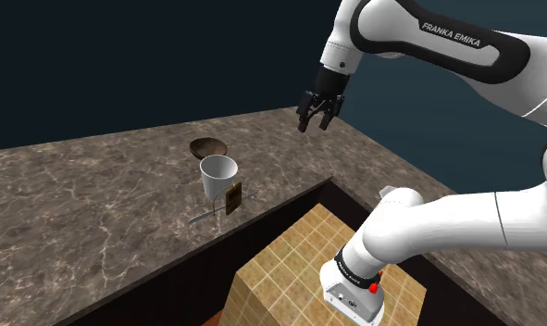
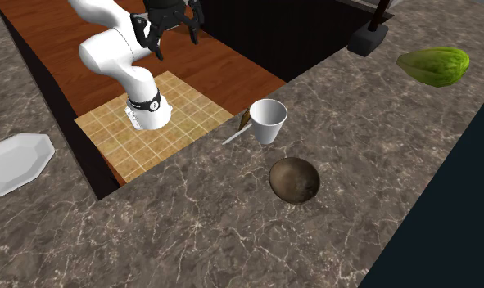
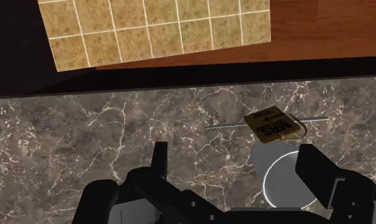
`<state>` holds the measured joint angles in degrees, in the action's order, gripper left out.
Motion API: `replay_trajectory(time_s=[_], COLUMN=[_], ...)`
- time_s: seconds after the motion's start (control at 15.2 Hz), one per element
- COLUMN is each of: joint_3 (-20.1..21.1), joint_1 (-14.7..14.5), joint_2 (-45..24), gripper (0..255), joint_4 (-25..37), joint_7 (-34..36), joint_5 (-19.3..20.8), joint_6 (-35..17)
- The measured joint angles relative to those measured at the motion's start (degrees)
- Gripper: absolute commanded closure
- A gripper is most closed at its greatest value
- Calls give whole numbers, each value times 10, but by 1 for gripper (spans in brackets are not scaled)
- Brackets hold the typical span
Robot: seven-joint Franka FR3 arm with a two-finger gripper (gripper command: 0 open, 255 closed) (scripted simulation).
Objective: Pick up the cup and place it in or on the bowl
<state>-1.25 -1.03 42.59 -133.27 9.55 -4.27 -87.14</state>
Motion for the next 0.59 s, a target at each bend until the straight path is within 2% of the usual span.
replay_trajectory(time_s=[0.2, 0.59], joint_3=[4, 16], joint_1=[-2, -12], joint_2=[-10, -82], gripper=[0, 0], joint_4=[-11, -51], joint_7=[5, 16], joint_5=[-7, -40], joint_6=[-23, -143])
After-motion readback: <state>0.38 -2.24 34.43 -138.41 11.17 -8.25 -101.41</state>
